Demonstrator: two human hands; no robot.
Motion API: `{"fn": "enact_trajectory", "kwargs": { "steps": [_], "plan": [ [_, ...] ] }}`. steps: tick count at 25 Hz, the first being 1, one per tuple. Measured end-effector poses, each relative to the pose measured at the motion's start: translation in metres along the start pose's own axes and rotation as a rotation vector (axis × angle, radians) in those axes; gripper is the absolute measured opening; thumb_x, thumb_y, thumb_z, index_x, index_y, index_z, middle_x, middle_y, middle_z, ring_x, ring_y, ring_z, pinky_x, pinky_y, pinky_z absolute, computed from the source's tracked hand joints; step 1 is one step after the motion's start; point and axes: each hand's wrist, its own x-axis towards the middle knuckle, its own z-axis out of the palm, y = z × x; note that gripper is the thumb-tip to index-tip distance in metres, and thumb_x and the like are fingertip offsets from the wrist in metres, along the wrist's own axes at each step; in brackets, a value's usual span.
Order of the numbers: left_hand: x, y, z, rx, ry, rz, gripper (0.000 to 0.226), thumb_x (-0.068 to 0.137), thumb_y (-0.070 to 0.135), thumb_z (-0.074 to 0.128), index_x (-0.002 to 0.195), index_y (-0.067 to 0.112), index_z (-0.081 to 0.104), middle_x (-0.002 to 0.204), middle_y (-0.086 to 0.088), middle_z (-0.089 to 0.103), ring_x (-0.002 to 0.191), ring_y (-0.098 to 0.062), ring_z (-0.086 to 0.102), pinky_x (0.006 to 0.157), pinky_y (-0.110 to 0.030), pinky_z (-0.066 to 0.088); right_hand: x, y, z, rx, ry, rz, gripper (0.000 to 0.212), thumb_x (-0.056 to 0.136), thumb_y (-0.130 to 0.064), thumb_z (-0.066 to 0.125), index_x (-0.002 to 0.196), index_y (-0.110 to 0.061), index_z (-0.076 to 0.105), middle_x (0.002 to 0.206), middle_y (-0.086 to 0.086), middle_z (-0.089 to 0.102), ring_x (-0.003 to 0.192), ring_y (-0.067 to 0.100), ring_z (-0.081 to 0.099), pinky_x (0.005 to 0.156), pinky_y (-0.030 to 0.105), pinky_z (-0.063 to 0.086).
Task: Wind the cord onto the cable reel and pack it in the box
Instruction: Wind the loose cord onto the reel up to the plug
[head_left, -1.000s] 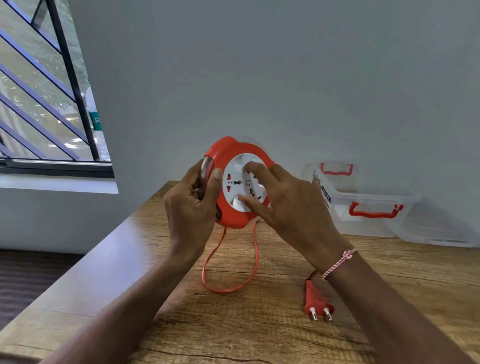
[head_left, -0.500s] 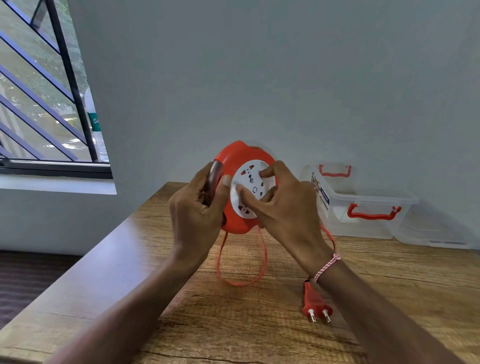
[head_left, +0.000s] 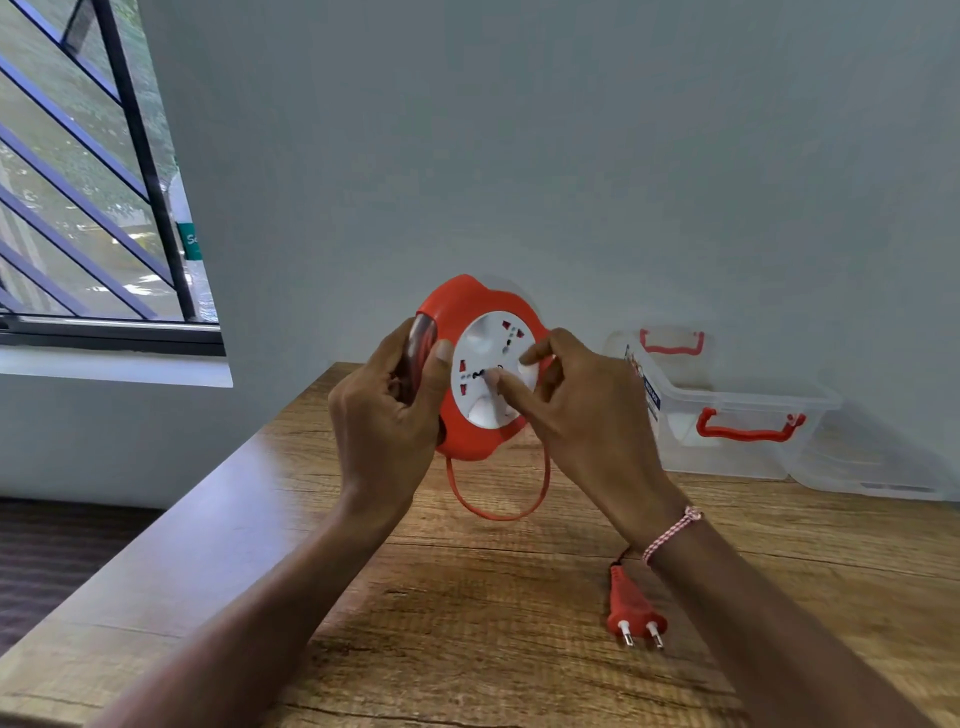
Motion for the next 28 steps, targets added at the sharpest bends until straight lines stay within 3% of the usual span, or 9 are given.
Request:
{"fn": "enact_trajectory", "kwargs": {
  "steps": [2, 4, 11, 16, 20, 22, 24, 26, 28],
  "plan": [
    [0.002, -0.001, -0.002, -0.008, 0.019, -0.03, 0.038, 0.101, 0.059, 0.056, 0.133, 0.039, 0.059, 0.096, 0.04, 0.06, 0.077, 0.014, 0.069, 0.069, -0.017, 0.059, 0.002, 0.008, -0.002, -0.208, 0.018, -0.307, 0.051, 0.091, -0.058, 0.069, 0.128, -0.024, 0.061, 0.114, -0.001, 0.076, 0.072, 0.016, 0.074, 0.066, 0.026, 0.059],
    [0.003, -0.002, -0.003, -0.027, 0.018, -0.049, 0.034, 0.101, 0.055, 0.058, 0.132, 0.039, 0.059, 0.096, 0.042, 0.061, 0.08, 0.014, 0.07, 0.069, -0.015, 0.059, 0.002, 0.011, 0.0, -0.303, -0.008, -0.471, 0.06, 0.09, -0.056, 0.071, 0.139, -0.024, 0.057, 0.12, 0.005, 0.076, 0.074, 0.024, 0.077, 0.064, 0.034, 0.062],
    [-0.001, 0.003, -0.001, -0.07, -0.041, -0.007, 0.033, 0.102, 0.049, 0.059, 0.132, 0.035, 0.06, 0.102, 0.034, 0.065, 0.086, 0.017, 0.07, 0.069, -0.006, 0.056, 0.001, 0.013, 0.002, -0.392, 0.111, -0.549, 0.066, 0.086, -0.054, 0.077, 0.14, -0.018, 0.064, 0.095, 0.012, 0.081, 0.068, 0.031, 0.077, 0.058, 0.037, 0.063],
    [-0.003, 0.004, 0.0, 0.003, -0.02, 0.056, 0.041, 0.102, 0.062, 0.051, 0.134, 0.037, 0.057, 0.093, 0.023, 0.067, 0.076, 0.013, 0.064, 0.067, -0.015, 0.059, -0.003, 0.002, 0.004, -0.139, 0.059, -0.247, 0.068, 0.081, -0.064, 0.076, 0.133, -0.023, 0.063, 0.099, 0.006, 0.081, 0.075, 0.023, 0.078, 0.065, 0.029, 0.065],
    [-0.006, 0.005, 0.001, 0.025, -0.033, 0.082, 0.043, 0.103, 0.061, 0.051, 0.137, 0.035, 0.056, 0.095, 0.015, 0.068, 0.072, 0.017, 0.064, 0.07, -0.002, 0.051, -0.002, -0.009, 0.004, 0.135, 0.006, 0.122, 0.059, 0.077, -0.069, 0.073, 0.114, -0.025, 0.061, 0.099, -0.001, 0.077, 0.066, 0.017, 0.076, 0.051, 0.021, 0.06],
    [-0.007, 0.005, 0.003, 0.046, -0.034, 0.108, 0.045, 0.103, 0.056, 0.054, 0.137, 0.028, 0.062, 0.088, 0.008, 0.072, 0.076, 0.01, 0.065, 0.068, -0.002, 0.05, 0.0, -0.013, 0.005, 0.45, -0.045, 0.378, 0.054, 0.082, -0.059, 0.078, 0.109, -0.017, 0.059, 0.087, 0.006, 0.079, 0.054, 0.018, 0.073, 0.04, 0.021, 0.049],
    [-0.008, 0.005, 0.006, 0.079, -0.033, 0.122, 0.05, 0.103, 0.054, 0.055, 0.135, 0.017, 0.068, 0.083, 0.01, 0.067, 0.078, 0.012, 0.064, 0.07, -0.003, 0.049, -0.001, -0.017, 0.001, 0.818, -0.122, 0.64, 0.051, 0.086, -0.048, 0.08, 0.11, -0.007, 0.061, 0.075, 0.016, 0.078, 0.046, 0.016, 0.067, 0.039, 0.023, 0.04],
    [-0.008, 0.003, 0.007, 0.087, -0.023, 0.112, 0.053, 0.103, 0.056, 0.054, 0.134, 0.015, 0.07, 0.086, 0.014, 0.064, 0.075, 0.016, 0.063, 0.069, -0.005, 0.052, -0.003, -0.02, -0.002, 0.954, -0.182, 0.715, 0.049, 0.087, -0.046, 0.079, 0.108, -0.004, 0.064, 0.075, 0.019, 0.078, 0.045, 0.014, 0.063, 0.042, 0.022, 0.04],
    [-0.007, 0.0, 0.005, 0.05, 0.003, 0.064, 0.05, 0.103, 0.059, 0.052, 0.134, 0.023, 0.069, 0.087, 0.014, 0.069, 0.073, 0.008, 0.067, 0.067, -0.02, 0.062, -0.002, -0.018, -0.002, 0.811, -0.172, 0.575, 0.047, 0.089, -0.05, 0.076, 0.107, -0.008, 0.065, 0.073, 0.012, 0.079, 0.043, 0.012, 0.062, 0.044, 0.025, 0.043]
  ]
}}
